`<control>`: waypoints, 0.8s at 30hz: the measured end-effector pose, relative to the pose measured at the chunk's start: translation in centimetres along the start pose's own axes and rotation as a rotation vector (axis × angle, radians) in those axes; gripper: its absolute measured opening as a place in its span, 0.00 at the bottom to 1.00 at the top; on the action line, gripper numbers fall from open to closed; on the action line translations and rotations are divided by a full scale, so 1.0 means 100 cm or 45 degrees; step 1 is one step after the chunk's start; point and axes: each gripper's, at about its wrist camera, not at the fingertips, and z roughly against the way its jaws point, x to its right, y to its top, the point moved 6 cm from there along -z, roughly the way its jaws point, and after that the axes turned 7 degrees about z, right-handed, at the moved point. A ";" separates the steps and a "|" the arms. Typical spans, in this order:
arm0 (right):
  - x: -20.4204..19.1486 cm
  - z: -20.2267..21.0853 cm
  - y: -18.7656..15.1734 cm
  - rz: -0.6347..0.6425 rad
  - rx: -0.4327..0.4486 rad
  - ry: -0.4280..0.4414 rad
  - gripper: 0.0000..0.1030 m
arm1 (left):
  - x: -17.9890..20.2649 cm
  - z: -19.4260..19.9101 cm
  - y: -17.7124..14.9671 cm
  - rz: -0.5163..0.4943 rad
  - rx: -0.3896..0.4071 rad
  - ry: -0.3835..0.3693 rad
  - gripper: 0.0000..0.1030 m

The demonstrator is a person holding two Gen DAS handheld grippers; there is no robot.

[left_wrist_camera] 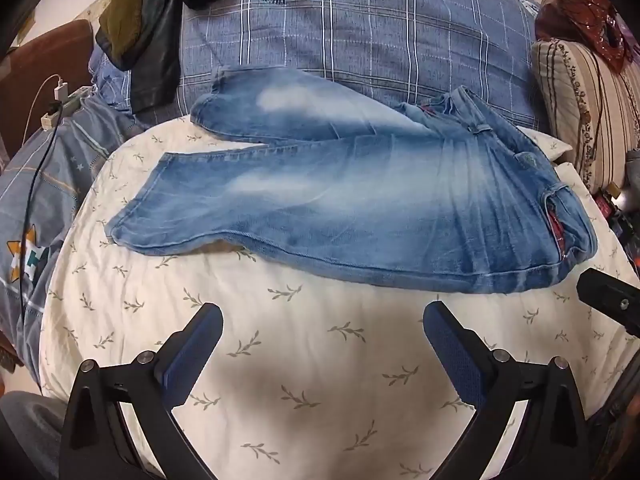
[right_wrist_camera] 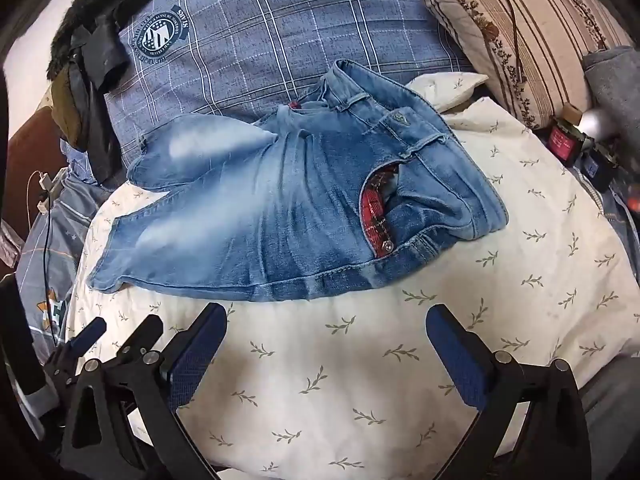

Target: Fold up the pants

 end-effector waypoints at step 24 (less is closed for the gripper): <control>0.011 -0.010 -0.003 -0.019 -0.073 -0.037 0.98 | 0.016 -0.016 -0.005 -0.047 -0.033 -0.016 0.98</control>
